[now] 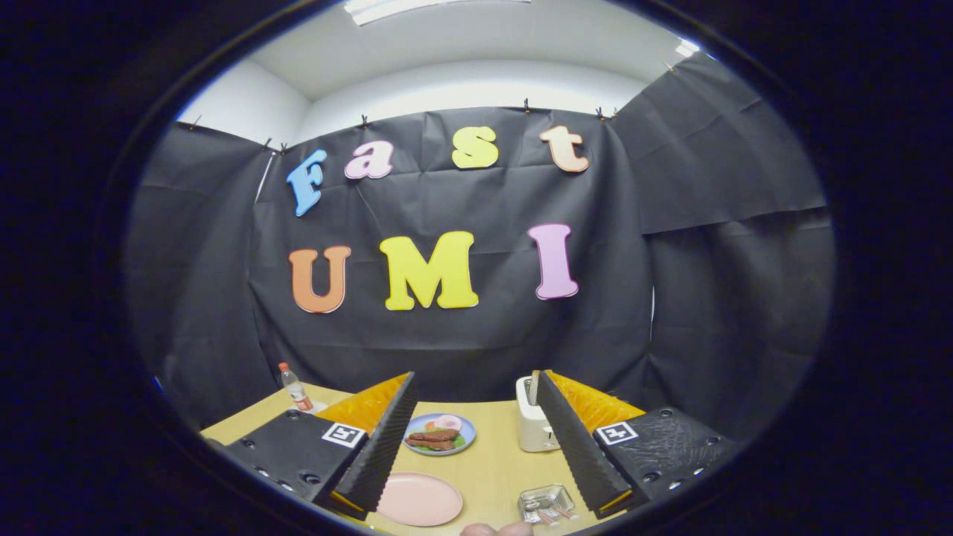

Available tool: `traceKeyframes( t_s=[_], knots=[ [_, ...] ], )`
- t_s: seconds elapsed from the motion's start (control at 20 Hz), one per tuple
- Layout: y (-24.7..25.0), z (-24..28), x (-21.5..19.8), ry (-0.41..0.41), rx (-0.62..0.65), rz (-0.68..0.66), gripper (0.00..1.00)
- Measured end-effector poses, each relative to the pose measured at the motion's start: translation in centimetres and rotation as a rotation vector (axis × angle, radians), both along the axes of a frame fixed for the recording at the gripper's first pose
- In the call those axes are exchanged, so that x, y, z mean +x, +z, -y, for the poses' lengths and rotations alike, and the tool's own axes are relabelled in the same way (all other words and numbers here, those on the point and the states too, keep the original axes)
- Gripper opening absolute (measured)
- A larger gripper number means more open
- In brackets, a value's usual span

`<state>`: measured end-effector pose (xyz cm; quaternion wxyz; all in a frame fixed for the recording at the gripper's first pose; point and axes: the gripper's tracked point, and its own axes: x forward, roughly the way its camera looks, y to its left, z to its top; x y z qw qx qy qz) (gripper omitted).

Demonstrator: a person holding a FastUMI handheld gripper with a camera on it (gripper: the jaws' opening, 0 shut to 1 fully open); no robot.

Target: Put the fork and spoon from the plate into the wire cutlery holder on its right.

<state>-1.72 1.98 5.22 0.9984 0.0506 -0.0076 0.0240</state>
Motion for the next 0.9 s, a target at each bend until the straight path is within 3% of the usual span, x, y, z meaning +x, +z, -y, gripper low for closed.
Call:
traceKeyframes(
  t_s=[0.9],
  knots=[
    [1.3,0.6,-1.3,-0.036,0.002,0.056,0.96]
  ],
)
